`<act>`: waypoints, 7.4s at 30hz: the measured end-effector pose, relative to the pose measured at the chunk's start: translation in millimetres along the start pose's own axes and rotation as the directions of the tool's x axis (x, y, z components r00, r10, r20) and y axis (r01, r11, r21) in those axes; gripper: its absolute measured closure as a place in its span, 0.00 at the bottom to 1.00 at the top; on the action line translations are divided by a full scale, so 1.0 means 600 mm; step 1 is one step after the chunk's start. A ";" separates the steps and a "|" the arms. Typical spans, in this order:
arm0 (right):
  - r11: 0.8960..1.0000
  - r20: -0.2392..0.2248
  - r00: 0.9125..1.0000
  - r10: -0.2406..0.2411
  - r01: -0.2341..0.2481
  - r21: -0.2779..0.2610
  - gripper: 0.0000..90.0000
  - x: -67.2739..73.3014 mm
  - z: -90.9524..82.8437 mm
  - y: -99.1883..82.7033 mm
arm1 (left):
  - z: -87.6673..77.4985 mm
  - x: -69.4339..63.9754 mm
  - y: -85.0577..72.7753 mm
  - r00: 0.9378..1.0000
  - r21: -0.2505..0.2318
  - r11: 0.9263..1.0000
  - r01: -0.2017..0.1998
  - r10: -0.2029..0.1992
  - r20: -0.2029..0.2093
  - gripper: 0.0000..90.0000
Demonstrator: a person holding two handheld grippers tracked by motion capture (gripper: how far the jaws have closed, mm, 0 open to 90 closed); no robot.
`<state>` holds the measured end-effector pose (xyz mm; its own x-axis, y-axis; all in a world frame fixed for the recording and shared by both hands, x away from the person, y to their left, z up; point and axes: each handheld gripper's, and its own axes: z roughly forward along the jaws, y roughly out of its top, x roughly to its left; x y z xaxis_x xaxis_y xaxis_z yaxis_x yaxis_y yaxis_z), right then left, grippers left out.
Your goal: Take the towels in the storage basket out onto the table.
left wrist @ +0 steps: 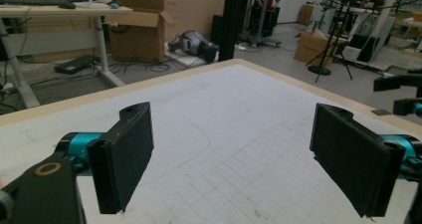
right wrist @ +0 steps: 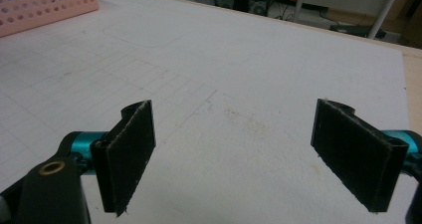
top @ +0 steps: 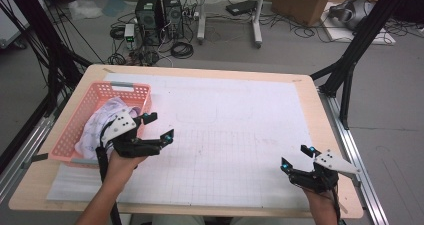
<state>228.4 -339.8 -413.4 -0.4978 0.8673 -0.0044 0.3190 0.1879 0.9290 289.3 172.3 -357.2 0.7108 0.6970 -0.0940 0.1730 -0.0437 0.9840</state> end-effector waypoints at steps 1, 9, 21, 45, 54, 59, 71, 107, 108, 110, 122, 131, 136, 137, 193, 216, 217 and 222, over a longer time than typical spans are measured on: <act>1.000 -0.001 1.000 0.002 -0.002 0.000 0.18 0.000 0.000 0.000 | -0.003 0.006 0.004 1.000 0.003 1.000 -0.003 0.003 -0.009 0.19; 1.000 -0.002 1.000 -0.002 0.002 0.006 0.18 -0.001 0.001 0.000 | -0.027 0.057 0.028 0.998 0.008 1.000 0.008 -0.007 -0.065 0.19; 1.000 -0.003 1.000 -0.005 0.005 0.015 0.18 0.000 0.003 0.000 | -0.058 0.133 0.032 0.986 0.040 0.998 0.052 -0.045 -0.161 0.19; 1.000 -0.011 1.000 -0.011 0.011 0.029 0.18 0.004 0.008 0.000 | -0.081 0.233 -0.035 0.932 0.377 0.900 0.219 -0.078 -0.355 0.19; 0.999 -0.015 1.000 -0.013 0.013 0.037 0.18 0.006 0.010 0.001 | -0.056 0.244 -0.055 0.924 0.521 0.814 0.256 -0.049 -0.378 0.18; 0.999 -0.015 1.000 -0.022 0.023 0.042 0.18 0.009 0.011 0.000 | -0.041 0.257 -0.073 0.913 0.585 0.755 0.295 -0.043 -0.405 0.11; 0.999 -0.014 1.000 -0.026 0.026 0.046 0.18 0.006 0.013 0.001 | -0.025 0.258 -0.088 0.914 0.639 0.715 0.282 0.001 -0.405 0.03; 1.000 0.036 0.999 0.017 -0.018 0.021 0.19 -0.005 -0.005 0.002 | -0.073 0.267 -0.057 0.853 0.363 0.869 0.337 -0.118 -0.509 0.61; 1.000 0.039 0.999 0.015 -0.016 0.017 0.19 -0.005 -0.005 0.002 | -0.078 0.265 -0.054 0.858 0.330 0.888 0.320 -0.124 -0.498 0.61; 1.000 0.039 0.999 0.012 -0.013 0.015 0.19 -0.005 -0.005 0.003 | -0.080 0.265 -0.053 0.861 0.313 0.897 0.313 -0.129 -0.492 0.61; 1.000 0.028 1.000 -0.010 0.010 0.017 0.19 0.004 -0.002 0.008 | -0.108 0.254 -0.039 0.881 0.144 0.958 0.247 -0.160 -0.446 0.61; 1.000 0.024 1.000 -0.012 0.012 0.017 0.19 0.007 -0.001 0.008 | -0.129 0.246 -0.033 0.896 -0.012 0.977 0.214 -0.201 -0.396 0.61; 1.000 0.025 1.000 -0.013 0.012 0.017 0.19 0.005 -0.001 0.008 | -0.134 0.243 -0.026 0.909 -0.078 0.980 0.182 -0.198 -0.367 0.61; 1.000 0.026 1.000 -0.013 0.012 0.016 0.19 0.005 -0.001 0.008 | -0.135 0.242 -0.023 0.912 -0.088 0.981 0.175 -0.195 -0.362 0.61; 0.999 -0.003 1.000 -0.025 0.025 0.025 0.19 0.010 0.006 0.008 | 0.114 0.010 0.036 0.984 -0.084 0.996 0.003 0.012 0.180 0.58; 0.999 -0.005 1.000 -0.017 0.017 0.049 0.19 0.002 0.009 0.002 | 0.240 -0.043 -0.062 0.993 0.182 0.983 -0.032 0.010 0.120 0.48; 0.999 -0.005 1.000 -0.017 0.017 0.049 0.19 0.002 0.009 0.002 | 0.243 -0.042 -0.065 0.994 0.203 0.979 -0.013 -0.011 0.112 0.48; 0.998 -0.008 1.000 -0.017 0.017 0.054 0.19 0.003 0.011 0.001 | 0.248 -0.039 -0.071 0.993 0.252 0.967 0.041 -0.066 0.095 0.31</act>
<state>232.7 -335.1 -415.1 -0.5092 0.8605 -0.0170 0.3538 0.2273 0.9073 366.7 51.4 -419.3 0.7591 0.6276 -0.1729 0.3679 -0.1944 0.9093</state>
